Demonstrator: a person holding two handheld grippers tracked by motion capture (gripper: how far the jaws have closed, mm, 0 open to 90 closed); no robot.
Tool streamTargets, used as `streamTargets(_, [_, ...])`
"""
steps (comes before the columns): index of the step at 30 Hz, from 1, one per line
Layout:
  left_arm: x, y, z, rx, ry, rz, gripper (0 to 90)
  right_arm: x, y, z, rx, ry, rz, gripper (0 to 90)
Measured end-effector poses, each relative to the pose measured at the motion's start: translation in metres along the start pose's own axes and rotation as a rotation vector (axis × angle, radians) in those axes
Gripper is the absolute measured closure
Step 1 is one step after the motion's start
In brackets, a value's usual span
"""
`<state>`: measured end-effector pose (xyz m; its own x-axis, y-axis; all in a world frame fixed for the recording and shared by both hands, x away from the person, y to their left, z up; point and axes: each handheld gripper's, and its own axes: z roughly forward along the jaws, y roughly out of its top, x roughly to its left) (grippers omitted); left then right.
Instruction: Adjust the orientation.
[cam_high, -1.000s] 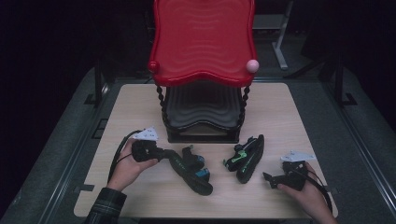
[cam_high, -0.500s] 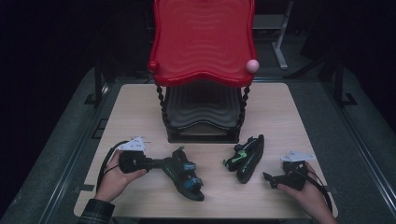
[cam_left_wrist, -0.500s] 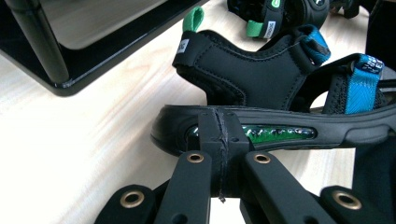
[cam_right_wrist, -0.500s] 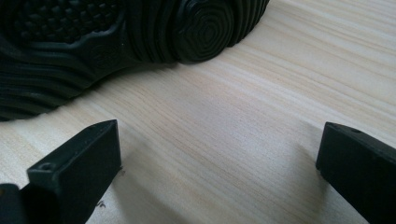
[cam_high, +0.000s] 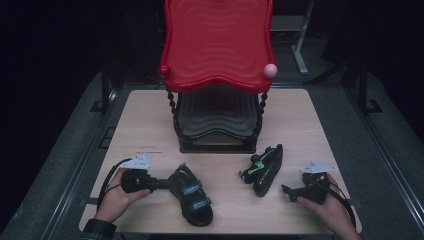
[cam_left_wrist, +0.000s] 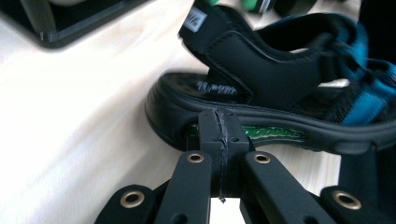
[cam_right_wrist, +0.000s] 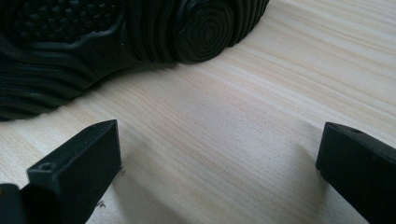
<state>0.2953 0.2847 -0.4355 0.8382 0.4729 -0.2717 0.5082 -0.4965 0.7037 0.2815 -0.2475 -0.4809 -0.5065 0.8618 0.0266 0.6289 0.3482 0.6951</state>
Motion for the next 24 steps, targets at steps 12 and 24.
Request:
streamTargets(12, [0.004,-0.002,-0.015,-0.005,0.060,0.009,90.0,0.000,0.000,0.000,0.000,0.000,-0.002,0.0])
streamTargets(24, [-0.009,0.045,-0.015,-0.108,0.045,0.112,64.1,0.000,0.000,0.000,0.000,0.000,-0.002,0.0])
